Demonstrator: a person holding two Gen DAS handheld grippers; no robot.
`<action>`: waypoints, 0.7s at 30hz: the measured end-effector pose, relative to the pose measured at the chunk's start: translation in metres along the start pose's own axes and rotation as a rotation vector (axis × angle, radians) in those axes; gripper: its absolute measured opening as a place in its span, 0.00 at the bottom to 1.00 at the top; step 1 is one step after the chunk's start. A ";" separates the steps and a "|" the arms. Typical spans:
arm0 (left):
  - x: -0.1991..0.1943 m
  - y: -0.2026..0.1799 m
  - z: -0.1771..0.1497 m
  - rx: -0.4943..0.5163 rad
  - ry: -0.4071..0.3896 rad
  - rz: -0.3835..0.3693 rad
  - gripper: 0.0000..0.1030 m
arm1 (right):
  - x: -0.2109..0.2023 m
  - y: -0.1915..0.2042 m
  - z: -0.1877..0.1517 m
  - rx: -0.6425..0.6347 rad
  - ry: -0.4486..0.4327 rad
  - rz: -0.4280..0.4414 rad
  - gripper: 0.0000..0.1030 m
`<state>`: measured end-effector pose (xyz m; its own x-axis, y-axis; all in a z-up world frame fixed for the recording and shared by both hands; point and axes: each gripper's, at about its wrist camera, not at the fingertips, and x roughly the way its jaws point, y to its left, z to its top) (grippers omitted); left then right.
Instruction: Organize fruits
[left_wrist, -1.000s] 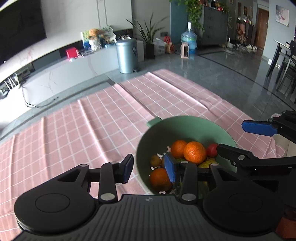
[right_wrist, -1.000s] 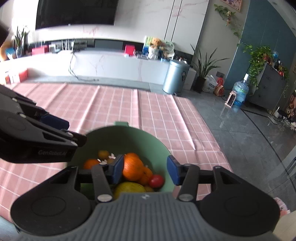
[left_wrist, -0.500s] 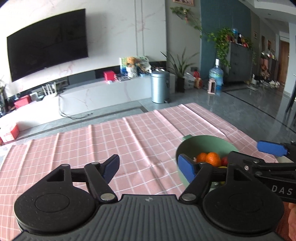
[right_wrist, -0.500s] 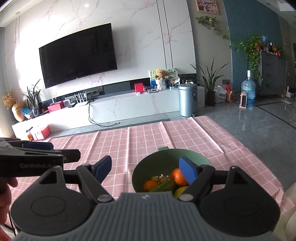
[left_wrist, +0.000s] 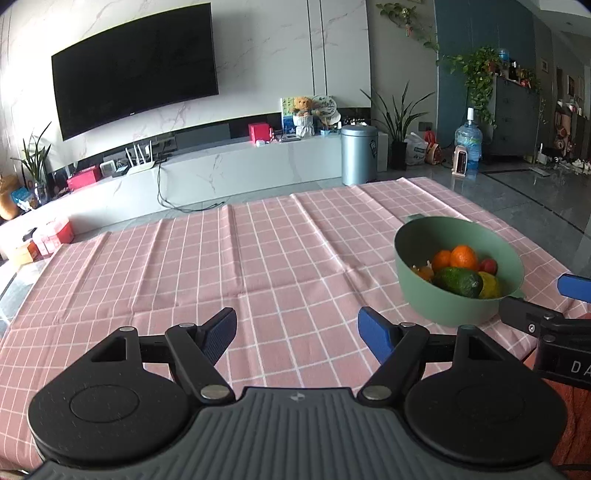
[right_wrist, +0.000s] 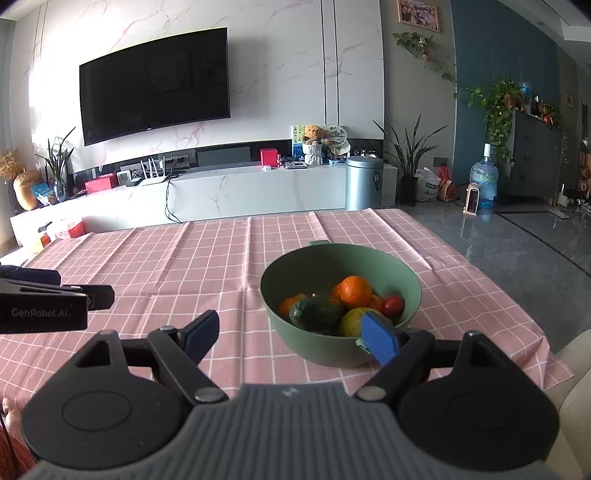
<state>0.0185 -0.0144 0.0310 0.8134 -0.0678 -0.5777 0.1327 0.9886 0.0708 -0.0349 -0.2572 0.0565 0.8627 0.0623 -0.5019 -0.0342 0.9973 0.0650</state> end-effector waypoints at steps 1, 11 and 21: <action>0.002 0.000 -0.003 0.002 0.013 0.011 0.85 | 0.001 0.000 -0.002 0.000 0.001 -0.002 0.78; 0.013 0.012 -0.021 -0.020 0.069 0.032 0.85 | 0.010 -0.001 -0.019 0.003 -0.007 0.007 0.80; 0.014 0.013 -0.029 -0.017 0.087 0.022 0.85 | 0.011 0.006 -0.020 -0.020 -0.007 -0.001 0.81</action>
<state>0.0151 0.0014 0.0005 0.7638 -0.0344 -0.6445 0.1049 0.9919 0.0714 -0.0355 -0.2495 0.0340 0.8661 0.0613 -0.4960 -0.0436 0.9979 0.0472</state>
